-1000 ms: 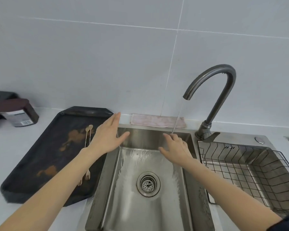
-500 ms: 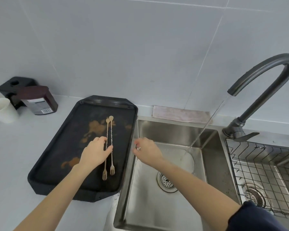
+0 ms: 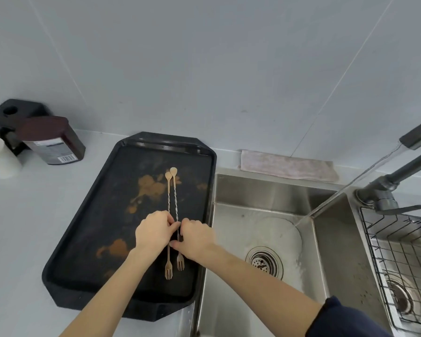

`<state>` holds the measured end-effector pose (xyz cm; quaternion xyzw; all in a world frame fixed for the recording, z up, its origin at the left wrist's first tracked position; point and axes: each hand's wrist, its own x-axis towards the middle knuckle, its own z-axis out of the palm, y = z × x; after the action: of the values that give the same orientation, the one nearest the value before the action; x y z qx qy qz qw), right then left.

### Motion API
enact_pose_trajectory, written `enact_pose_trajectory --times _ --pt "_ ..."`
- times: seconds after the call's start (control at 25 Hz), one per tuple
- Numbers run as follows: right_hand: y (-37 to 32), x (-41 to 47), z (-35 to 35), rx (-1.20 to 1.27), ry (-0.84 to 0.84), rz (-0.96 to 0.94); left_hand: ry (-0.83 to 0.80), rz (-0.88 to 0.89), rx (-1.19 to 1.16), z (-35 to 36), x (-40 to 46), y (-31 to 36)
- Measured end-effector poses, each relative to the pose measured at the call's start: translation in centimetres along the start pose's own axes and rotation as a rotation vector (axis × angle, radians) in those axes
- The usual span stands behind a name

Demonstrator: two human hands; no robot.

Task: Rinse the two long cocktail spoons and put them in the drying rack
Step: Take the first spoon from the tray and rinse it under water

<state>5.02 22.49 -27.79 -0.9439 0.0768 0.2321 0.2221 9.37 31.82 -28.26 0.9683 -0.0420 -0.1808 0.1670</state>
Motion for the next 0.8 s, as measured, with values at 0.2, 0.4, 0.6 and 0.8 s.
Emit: enact_pose_trajectory --times 0.2,0.4,0.6,0.8 --pt "-0.3 0.2 0.0 0.007 0.043 0.041 -0.018 -0.013 0.103 0.1 0.4 1.0" --pt "0.2 0.0 -0.4 0.165 0.073 0.092 -0.033 -0.051 0.009 -0.3 0.0 1.9" --pt "1.6 -1.1 -0.7 0.256 0.134 0.064 -0.107 -0.124 -0.285 -0.4 -0.5 2.5" --pt "4.0 -3.4 -1.3 0.351 0.183 0.054 -0.119 -0.068 -0.562 -0.2 -2.6 4.3"
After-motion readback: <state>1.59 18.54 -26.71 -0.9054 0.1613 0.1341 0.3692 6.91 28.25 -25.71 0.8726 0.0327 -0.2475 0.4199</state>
